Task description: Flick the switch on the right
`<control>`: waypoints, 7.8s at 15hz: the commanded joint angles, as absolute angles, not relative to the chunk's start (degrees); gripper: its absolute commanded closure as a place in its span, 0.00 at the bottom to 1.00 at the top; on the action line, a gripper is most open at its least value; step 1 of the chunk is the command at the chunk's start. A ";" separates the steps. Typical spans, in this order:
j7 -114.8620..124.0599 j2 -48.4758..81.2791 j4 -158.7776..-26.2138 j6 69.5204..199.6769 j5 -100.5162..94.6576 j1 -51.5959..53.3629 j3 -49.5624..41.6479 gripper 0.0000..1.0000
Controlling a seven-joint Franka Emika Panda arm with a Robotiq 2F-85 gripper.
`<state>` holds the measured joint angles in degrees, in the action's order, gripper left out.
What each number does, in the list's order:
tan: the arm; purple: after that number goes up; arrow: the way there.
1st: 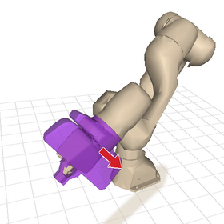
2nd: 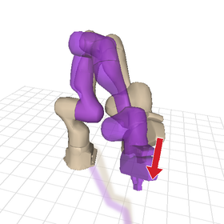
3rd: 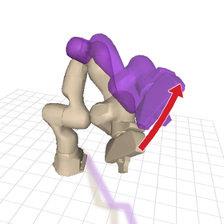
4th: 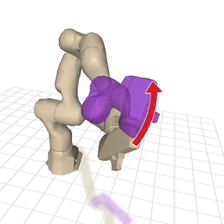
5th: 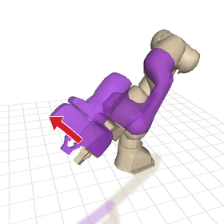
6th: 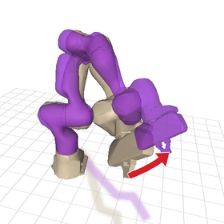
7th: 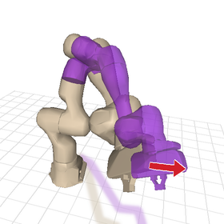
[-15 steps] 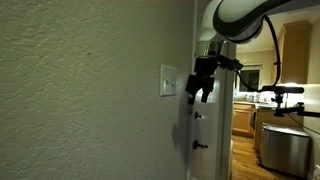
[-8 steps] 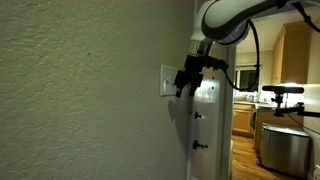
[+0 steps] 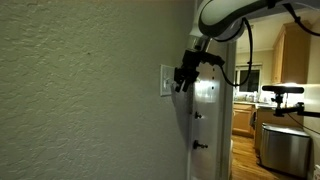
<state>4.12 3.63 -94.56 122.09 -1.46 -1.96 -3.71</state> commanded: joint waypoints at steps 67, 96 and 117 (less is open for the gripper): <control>-5.15 8.20 -82.60 113.71 5.89 -3.36 -2.89 0.95; -8.06 3.35 -83.26 110.51 3.55 -3.35 -3.32 0.67; 0.73 -4.46 -106.84 101.88 2.09 -2.75 -3.98 0.00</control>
